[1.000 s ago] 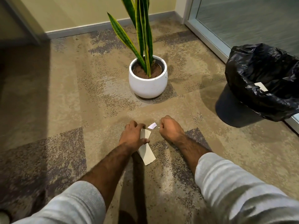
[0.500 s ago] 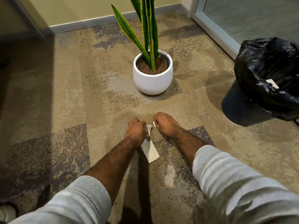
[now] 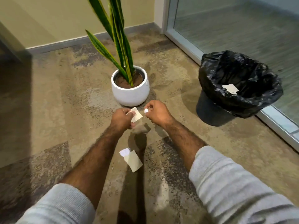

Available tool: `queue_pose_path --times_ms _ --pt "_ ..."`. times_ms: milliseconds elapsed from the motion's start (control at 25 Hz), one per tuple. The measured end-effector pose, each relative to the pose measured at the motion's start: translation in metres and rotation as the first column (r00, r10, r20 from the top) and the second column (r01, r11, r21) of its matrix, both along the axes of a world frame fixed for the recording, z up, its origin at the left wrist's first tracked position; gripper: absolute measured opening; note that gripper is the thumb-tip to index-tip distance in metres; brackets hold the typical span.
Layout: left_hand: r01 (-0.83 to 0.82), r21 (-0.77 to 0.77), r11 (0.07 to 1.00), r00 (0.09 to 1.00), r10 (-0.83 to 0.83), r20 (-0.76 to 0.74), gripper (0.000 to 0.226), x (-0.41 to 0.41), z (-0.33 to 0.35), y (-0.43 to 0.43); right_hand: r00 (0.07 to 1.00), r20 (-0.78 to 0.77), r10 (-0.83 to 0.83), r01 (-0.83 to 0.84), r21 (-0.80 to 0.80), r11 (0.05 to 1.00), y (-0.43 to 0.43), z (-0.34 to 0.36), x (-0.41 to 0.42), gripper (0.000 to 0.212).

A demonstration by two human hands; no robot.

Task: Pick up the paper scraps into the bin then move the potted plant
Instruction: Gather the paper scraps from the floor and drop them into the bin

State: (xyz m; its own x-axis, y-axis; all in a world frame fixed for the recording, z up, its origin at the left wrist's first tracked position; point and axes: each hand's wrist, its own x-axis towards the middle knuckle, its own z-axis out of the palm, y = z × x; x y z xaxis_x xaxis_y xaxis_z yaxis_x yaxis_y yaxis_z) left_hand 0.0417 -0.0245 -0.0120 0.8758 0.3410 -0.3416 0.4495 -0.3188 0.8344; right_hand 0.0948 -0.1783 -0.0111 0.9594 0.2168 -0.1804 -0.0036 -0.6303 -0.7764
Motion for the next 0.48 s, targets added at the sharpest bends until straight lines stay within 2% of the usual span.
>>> queue_pose_path --times_ms 200,360,480 --pt "0.179 -0.197 0.964 0.963 -0.131 0.236 0.016 0.048 0.070 -0.086 0.983 0.141 -0.114 0.099 0.111 0.989 -0.053 0.077 0.019 0.009" --pt "0.325 -0.194 0.926 0.909 -0.250 0.333 0.020 0.088 0.119 -0.157 0.918 0.286 -0.276 0.268 0.068 0.961 -0.131 0.132 0.045 0.018" --pt "0.460 -0.140 0.877 0.863 -0.405 0.302 0.022 0.110 0.146 -0.218 0.865 0.285 -0.413 0.434 -0.009 0.901 -0.193 0.150 0.057 0.023"
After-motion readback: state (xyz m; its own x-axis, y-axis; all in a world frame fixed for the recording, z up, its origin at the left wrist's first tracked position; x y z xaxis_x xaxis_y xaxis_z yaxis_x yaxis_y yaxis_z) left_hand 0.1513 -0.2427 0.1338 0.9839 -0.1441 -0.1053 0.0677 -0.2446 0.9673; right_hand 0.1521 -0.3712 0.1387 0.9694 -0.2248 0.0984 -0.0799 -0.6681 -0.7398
